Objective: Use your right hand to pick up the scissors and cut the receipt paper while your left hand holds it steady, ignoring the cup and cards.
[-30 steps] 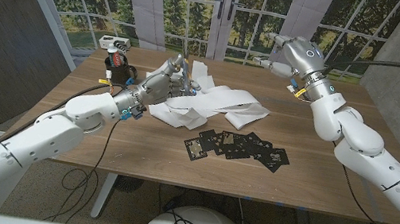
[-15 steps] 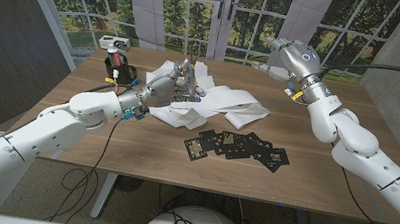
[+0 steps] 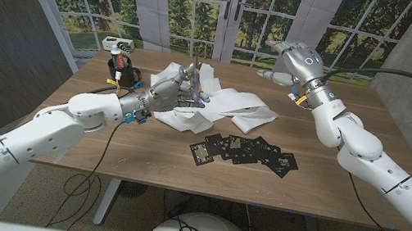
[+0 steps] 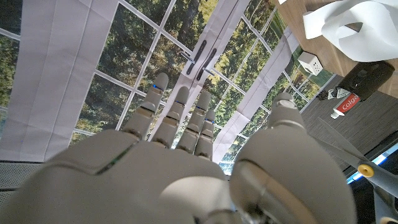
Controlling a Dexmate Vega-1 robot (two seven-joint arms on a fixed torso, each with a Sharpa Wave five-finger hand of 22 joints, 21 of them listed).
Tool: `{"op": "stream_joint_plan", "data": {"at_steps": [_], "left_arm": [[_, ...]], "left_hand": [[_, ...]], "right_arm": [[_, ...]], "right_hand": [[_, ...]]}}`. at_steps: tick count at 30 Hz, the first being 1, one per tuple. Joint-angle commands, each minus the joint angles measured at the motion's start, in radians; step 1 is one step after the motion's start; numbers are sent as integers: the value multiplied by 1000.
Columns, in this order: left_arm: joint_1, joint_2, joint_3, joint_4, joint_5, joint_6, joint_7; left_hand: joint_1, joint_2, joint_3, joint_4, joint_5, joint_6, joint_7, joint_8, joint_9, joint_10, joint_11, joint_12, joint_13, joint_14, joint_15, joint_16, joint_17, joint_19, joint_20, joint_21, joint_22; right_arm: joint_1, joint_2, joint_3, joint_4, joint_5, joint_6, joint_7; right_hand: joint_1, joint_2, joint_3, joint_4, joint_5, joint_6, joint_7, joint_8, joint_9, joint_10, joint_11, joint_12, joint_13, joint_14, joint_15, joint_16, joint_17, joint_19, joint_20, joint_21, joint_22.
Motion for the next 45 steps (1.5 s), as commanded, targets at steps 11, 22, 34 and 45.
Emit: {"op": "stream_joint_plan", "data": {"at_steps": [11,22,34,45], "left_arm": [[17,35,-26,-27,-22,34,7],[-2,36,-19,-21,-24,51,-6],[0,32,-16,-29,-26,60,9],[-12,25,-14,-30,-14,65,31]], "left_hand": [[7,5,3,2,6,-62,58,0,2,2,-5,9,5,3,-1,-2,1,2,8,-3,0],[7,6,2,4,9,-61,59,1,2,1,-5,10,4,4,-2,-4,1,2,8,-3,0],[7,8,3,6,12,-60,60,1,1,2,-5,11,2,4,-2,-6,1,3,8,-4,0],[8,9,3,7,14,-64,59,1,2,-3,-5,12,4,5,-2,-7,1,4,8,-3,0]], "right_arm": [[24,41,-44,56,51,33,11],[56,77,-77,91,80,23,59],[91,95,-115,147,88,39,65],[113,115,-142,189,93,42,59]], "right_hand": [[154,22,31,-6,4,69,-43,29,-6,78,-29,-60,-55,-69,-161,13,-40,-43,-28,-42,3],[244,53,44,9,-9,-25,-54,-17,-13,123,-29,-124,-85,-116,-158,22,-73,-69,-22,-73,4],[273,66,32,18,-17,-210,-30,-50,-16,104,-28,-200,-84,-162,-158,29,-97,-88,-24,-102,4],[288,78,33,18,-16,-215,-26,-38,-17,121,-29,-212,-82,-173,-161,31,-104,-94,-34,-111,4]]}}
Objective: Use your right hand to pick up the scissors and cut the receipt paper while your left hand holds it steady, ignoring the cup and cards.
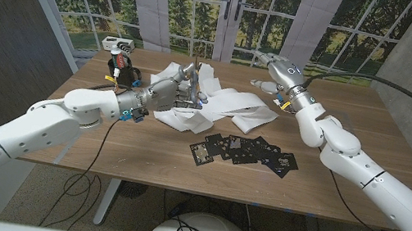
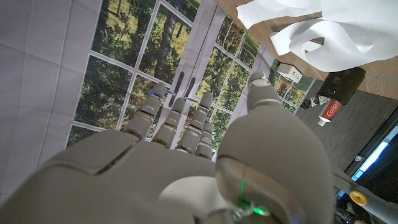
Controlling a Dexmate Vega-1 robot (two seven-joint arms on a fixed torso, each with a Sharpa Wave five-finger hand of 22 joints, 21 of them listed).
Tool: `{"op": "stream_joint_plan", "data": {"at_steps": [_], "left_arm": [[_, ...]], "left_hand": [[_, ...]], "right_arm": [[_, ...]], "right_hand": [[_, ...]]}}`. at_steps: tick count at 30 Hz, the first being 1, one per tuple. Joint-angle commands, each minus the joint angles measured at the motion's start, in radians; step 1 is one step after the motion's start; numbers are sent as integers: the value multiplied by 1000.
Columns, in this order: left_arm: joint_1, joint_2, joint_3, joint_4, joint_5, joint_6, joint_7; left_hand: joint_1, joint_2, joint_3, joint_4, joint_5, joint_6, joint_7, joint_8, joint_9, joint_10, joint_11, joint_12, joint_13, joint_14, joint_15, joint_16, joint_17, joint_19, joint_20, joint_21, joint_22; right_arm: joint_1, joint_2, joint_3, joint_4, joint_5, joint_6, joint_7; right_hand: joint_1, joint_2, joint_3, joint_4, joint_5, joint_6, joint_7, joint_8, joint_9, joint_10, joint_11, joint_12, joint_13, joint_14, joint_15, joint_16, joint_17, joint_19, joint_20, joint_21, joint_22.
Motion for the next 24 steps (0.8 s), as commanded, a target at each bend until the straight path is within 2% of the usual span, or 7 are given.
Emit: {"op": "stream_joint_plan", "data": {"at_steps": [1,13,20,24], "left_arm": [[-11,-5,3,-3,7,13,22],[-42,-22,32,19,8,34,8],[-57,-28,41,31,9,44,7],[-64,-28,45,36,8,51,1]], "left_hand": [[8,9,-1,3,3,-63,59,-1,2,-3,-5,9,4,5,-3,-2,3,5,8,0,0],[9,10,-1,3,5,-65,60,-1,2,-3,-4,9,0,5,-2,-4,2,5,8,0,0],[9,10,-2,4,7,-64,62,0,3,-3,-2,10,0,5,-3,-6,1,4,8,-1,0],[9,10,-2,5,7,-65,61,0,4,-2,-5,12,1,5,-2,-6,1,4,8,-1,0]], "right_arm": [[29,20,-33,51,7,10,-1],[72,31,-68,106,6,39,15],[92,45,-85,142,9,47,13],[100,57,-95,166,12,54,-5]], "right_hand": [[15,7,1,2,1,-11,-2,8,1,13,1,-8,3,-4,-165,8,-1,1,-5,-8,4],[21,9,-7,5,-1,-16,8,15,-1,28,1,-25,6,-11,-162,13,-10,8,0,-15,3],[36,16,-5,2,0,-19,1,17,-2,34,1,-36,9,-17,-165,15,-15,1,-12,-23,4],[45,24,-10,5,-1,-62,-3,7,-3,38,2,-52,16,-23,-164,20,-19,-1,-20,-31,4]]}}
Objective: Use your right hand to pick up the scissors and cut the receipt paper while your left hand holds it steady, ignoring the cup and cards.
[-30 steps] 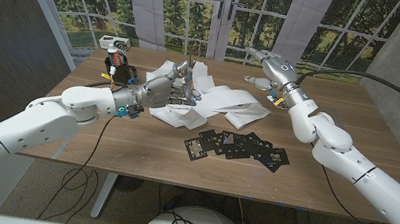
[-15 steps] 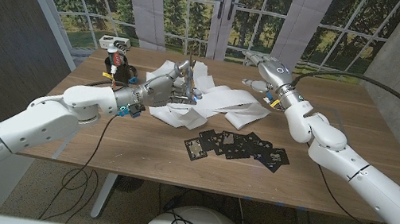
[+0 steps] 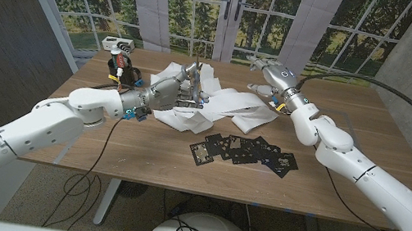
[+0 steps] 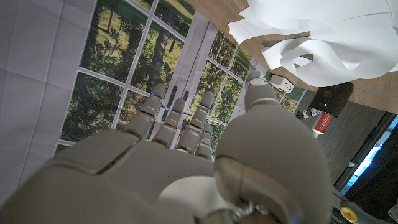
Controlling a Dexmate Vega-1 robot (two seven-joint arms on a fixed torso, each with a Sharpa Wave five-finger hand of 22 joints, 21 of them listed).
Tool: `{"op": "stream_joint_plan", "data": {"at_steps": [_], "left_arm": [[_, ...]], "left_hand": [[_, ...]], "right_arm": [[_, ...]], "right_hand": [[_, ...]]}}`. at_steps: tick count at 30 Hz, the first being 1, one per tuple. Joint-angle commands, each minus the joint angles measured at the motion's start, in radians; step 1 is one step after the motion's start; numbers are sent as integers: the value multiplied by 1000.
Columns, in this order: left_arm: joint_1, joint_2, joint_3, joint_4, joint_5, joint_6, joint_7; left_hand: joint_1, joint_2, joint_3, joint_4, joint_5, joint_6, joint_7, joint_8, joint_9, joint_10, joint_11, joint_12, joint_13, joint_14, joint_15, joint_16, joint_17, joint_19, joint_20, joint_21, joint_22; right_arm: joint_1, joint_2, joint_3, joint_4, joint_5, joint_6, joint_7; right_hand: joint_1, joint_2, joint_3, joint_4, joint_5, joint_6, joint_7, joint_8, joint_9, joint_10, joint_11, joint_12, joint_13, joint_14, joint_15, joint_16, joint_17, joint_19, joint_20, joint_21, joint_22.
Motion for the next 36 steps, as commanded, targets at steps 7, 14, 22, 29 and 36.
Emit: {"op": "stream_joint_plan", "data": {"at_steps": [7,14,22,29,36], "left_arm": [[-36,-9,22,29,-2,23,-23],[-44,-14,29,35,-2,27,-29],[-47,-19,33,33,-5,33,-24],[-51,-20,34,35,-3,35,-24],[-59,-22,37,44,-3,35,-31]], "left_hand": [[4,5,-2,5,8,-65,62,-1,2,1,-3,8,4,6,-2,-3,1,4,8,-2,0],[5,6,-2,7,10,-63,64,0,2,2,-1,10,4,4,0,-6,0,3,8,-2,0],[5,6,-2,7,11,-62,63,1,3,0,-3,12,6,6,-1,-7,0,2,8,-3,1],[5,7,-2,8,12,-62,64,1,4,0,-2,13,5,7,-1,-7,0,2,8,-4,1],[5,8,-1,9,13,-61,63,2,5,1,-2,14,4,8,-2,-8,0,3,8,-4,1]], "right_arm": [[39,40,-45,93,20,39,-40],[50,42,-59,101,26,43,-18],[58,43,-70,112,32,48,-3],[69,53,-84,132,32,51,6],[76,58,-95,144,30,45,15]], "right_hand": [[28,11,-14,2,-3,-181,31,-26,-1,17,0,-33,18,-11,-168,18,-6,11,-14,-16,4],[30,7,-20,2,-4,-196,44,-14,-1,18,0,-41,22,-7,-164,22,-10,20,-2,-17,4],[29,4,-25,4,-5,-191,46,-6,-2,25,0,-45,25,-7,-164,24,-12,20,1,-21,4],[36,4,-26,2,-4,-181,53,1,-2,32,-1,-48,27,-6,-166,26,-16,23,4,-24,3],[49,8,-24,-3,-3,-180,48,3,-3,35,-1,-52,30,-8,-168,26,-20,20,-1,-28,3]]}}
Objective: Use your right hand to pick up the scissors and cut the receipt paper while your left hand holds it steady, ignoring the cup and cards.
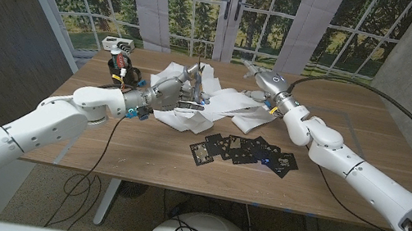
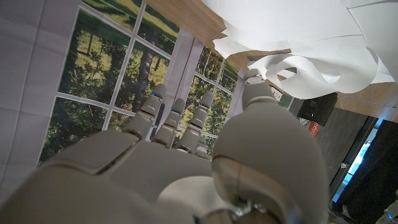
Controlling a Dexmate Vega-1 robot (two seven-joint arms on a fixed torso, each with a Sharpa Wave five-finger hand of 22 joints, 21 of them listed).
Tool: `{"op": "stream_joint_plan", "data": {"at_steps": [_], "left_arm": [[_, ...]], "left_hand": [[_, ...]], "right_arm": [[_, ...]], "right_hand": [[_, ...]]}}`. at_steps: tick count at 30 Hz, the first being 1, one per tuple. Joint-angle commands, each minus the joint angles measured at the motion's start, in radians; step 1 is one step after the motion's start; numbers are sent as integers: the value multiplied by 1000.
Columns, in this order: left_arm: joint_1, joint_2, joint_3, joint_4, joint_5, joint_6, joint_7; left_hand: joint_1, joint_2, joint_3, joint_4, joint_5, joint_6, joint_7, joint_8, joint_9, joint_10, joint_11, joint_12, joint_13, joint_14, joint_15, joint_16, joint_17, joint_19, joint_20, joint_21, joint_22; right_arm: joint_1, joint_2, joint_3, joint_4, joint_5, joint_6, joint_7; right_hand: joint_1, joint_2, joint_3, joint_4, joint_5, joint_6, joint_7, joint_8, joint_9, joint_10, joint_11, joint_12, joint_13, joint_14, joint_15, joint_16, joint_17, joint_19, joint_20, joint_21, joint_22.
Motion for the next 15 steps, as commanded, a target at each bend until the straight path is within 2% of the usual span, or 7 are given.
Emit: {"op": "stream_joint_plan", "data": {"at_steps": [1,9,15], "left_arm": [[-13,-5,6,12,-1,3,-10],[-15,-9,9,15,0,2,-10],[-24,-11,15,19,2,11,-15]], "left_hand": [[5,8,-1,9,4,-61,64,-3,4,2,-3,9,5,9,-3,0,0,3,8,0,1],[5,9,-1,10,5,-61,63,-2,4,1,-6,10,5,9,-2,-1,-1,2,8,0,1],[6,10,-1,11,6,-61,64,-3,4,2,-6,12,5,8,-1,-2,-1,2,8,-1,1]], "right_arm": [[15,11,-21,25,1,-4,17],[29,16,-36,46,-4,-4,32],[37,21,-45,62,-4,-7,37]], "right_hand": [[11,1,0,-4,-3,3,-2,7,2,12,1,-4,4,-2,-165,6,-2,3,-4,-3,1],[26,9,4,-6,-3,9,-14,11,1,13,1,-11,7,-9,-167,5,-6,-2,-14,-9,2],[33,11,4,-7,-4,9,-9,11,1,12,1,-17,8,-11,-165,5,-8,1,-10,-11,2]]}}
